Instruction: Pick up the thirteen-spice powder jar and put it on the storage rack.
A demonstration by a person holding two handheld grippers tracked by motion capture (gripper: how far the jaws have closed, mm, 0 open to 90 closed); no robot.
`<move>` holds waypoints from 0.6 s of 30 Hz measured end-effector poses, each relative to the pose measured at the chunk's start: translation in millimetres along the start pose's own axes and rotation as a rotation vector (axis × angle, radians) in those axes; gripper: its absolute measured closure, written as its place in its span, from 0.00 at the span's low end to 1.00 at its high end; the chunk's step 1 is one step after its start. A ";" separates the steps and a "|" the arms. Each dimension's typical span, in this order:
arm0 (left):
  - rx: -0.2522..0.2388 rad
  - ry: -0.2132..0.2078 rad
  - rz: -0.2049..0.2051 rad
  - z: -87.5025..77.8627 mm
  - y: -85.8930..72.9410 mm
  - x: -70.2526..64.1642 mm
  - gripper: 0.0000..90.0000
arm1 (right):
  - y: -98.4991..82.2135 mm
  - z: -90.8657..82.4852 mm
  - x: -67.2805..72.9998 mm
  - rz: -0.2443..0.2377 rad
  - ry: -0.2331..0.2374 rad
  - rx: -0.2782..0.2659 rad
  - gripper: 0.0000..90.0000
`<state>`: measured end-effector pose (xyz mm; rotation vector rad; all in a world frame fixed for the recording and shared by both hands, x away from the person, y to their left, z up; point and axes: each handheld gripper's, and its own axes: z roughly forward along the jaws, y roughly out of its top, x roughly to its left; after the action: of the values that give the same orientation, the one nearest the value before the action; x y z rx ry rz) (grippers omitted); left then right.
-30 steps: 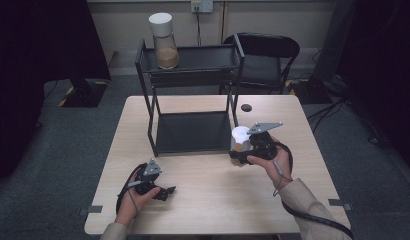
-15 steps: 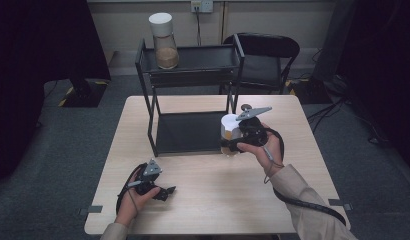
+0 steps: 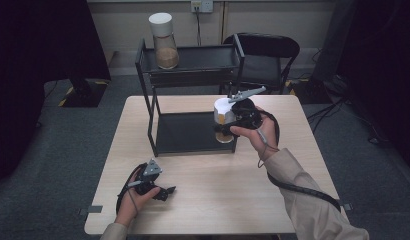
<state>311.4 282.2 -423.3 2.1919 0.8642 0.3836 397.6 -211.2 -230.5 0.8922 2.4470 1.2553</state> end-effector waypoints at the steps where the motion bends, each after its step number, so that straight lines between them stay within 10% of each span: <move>1: 0.000 0.000 0.000 0.0 0.0 0.0 0.00 | 3.3 -0.3 0.2 -0.002 0.000 0.001 0.34; 18: -0.001 0.000 0.000 0.0 -0.1 0.0 0.00 | 54.3 -13.9 3.1 -0.013 -0.020 -0.002 0.34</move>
<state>311.4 282.2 -423.4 2.1912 0.8644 0.3835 410.7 -194.3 -178.6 0.8829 2.4316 1.2392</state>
